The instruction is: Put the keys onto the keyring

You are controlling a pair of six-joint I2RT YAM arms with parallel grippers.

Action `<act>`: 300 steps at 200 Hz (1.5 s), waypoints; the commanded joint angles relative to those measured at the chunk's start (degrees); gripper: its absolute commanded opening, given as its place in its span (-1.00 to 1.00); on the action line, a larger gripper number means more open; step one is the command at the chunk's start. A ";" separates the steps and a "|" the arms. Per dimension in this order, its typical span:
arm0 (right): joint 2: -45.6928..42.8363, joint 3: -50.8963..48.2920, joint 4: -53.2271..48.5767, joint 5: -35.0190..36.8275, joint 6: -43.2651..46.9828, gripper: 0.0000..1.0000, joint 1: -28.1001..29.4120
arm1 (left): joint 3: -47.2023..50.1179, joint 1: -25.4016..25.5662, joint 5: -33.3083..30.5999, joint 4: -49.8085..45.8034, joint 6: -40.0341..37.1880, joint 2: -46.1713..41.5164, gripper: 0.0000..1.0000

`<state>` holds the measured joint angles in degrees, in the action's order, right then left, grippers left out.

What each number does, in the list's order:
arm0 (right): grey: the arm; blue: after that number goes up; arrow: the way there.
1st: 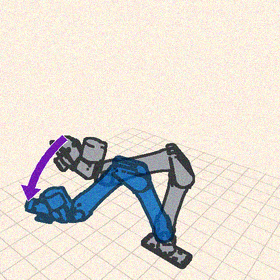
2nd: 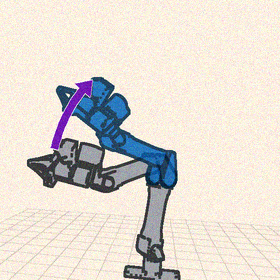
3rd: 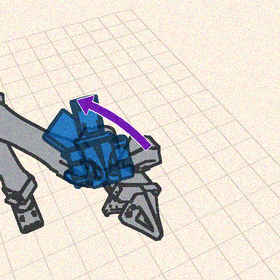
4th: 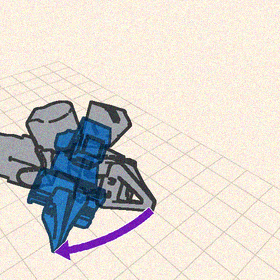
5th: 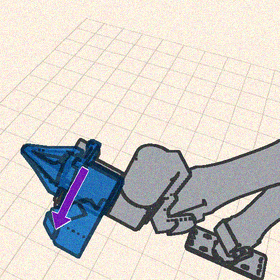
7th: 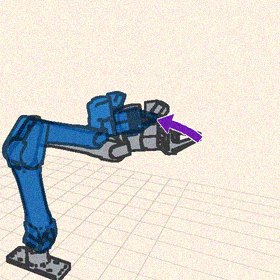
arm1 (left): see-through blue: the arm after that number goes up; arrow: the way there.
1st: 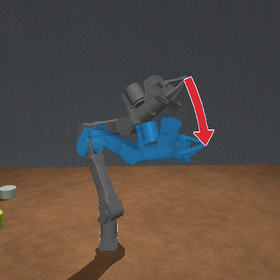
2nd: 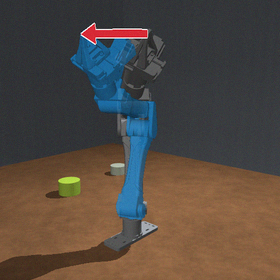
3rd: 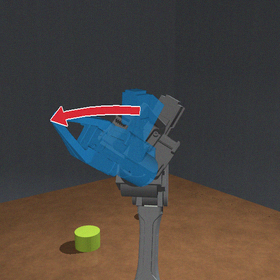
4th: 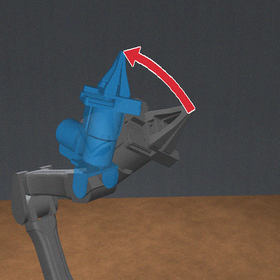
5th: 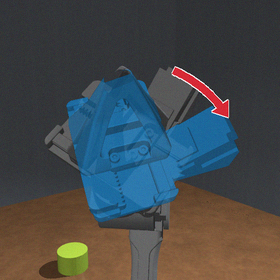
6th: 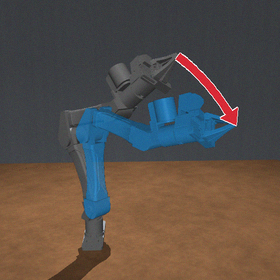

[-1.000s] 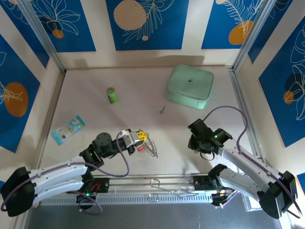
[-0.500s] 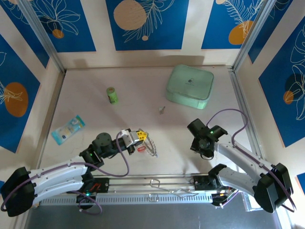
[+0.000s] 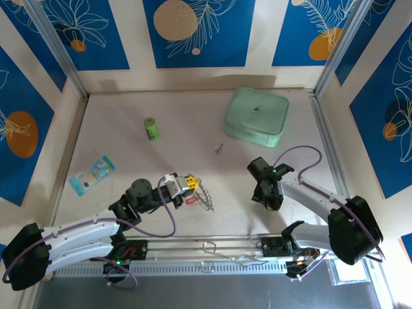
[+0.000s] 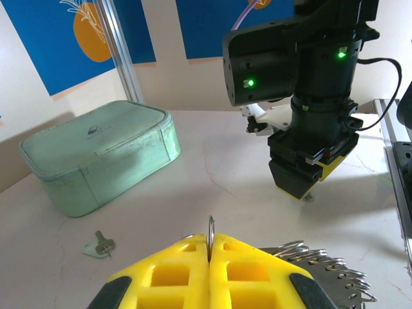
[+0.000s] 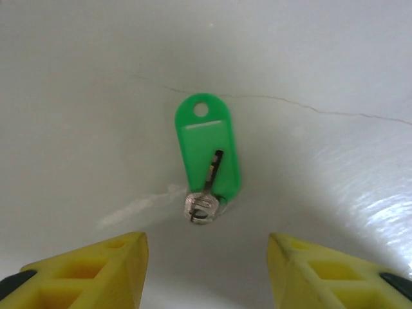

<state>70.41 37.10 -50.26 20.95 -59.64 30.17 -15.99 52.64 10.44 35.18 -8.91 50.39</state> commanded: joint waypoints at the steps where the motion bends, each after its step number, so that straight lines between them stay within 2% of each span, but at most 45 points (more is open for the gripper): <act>1: 1.15 -0.72 1.96 -0.59 -1.25 0.04 -1.26 | 0.52 0.36 0.64 4.38 0.73 -0.52 -1.00; 88: 5.17 -2.09 4.66 -0.40 -0.98 -0.35 -2.15 | 0.92 0.27 0.47 3.81 0.31 -1.42 -1.00; 110: 5.66 -1.21 4.46 0.21 0.48 -0.48 -0.40 | 0.94 0.30 0.27 3.25 0.05 -2.01 -1.00; 135: 6.43 0.60 3.66 1.96 2.14 -0.73 2.64 | 0.96 0.27 0.20 3.17 -0.22 -2.14 -1.00; 164: 8.22 3.02 3.11 3.50 3.84 -0.88 6.33 | 0.95 0.27 0.29 3.42 -0.19 -2.05 -1.00; 222: 11.98 6.98 3.47 3.46 7.85 -0.95 11.51 | 1.04 0.27 -0.28 2.12 -0.54 -3.37 -1.00; 284: 12.99 6.99 6.05 -0.15 13.67 -1.00 11.93 | 1.80 0.27 -2.35 2.09 -0.50 -4.43 -1.00; 300: 13.73 7.00 6.27 -0.64 13.94 -0.93 11.83 | 1.84 0.28 -2.35 2.18 -0.41 -4.38 -1.00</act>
<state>82.85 43.18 -44.21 22.63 -47.79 42.00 -14.15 52.64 8.91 34.96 -9.10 47.03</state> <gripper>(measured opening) 0.063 0.056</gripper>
